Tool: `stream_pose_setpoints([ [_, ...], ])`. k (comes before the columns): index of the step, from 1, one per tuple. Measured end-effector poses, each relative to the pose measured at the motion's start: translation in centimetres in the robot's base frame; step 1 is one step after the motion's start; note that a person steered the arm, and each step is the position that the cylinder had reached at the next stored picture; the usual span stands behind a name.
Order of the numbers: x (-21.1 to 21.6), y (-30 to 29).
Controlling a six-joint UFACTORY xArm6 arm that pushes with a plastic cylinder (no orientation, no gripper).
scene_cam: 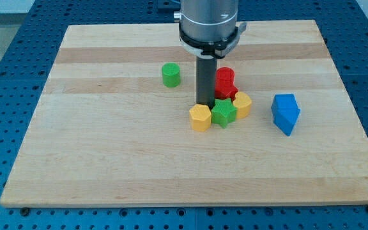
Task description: Point your arm at the yellow heart
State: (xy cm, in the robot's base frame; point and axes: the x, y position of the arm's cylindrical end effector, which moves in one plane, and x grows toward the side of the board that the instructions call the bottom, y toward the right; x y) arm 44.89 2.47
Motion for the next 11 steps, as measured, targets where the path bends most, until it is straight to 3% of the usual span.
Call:
stream_pose_setpoints([
  [5, 8.5, 3.5],
  [7, 8.1, 6.3],
  [11, 2.6, 10.3],
])
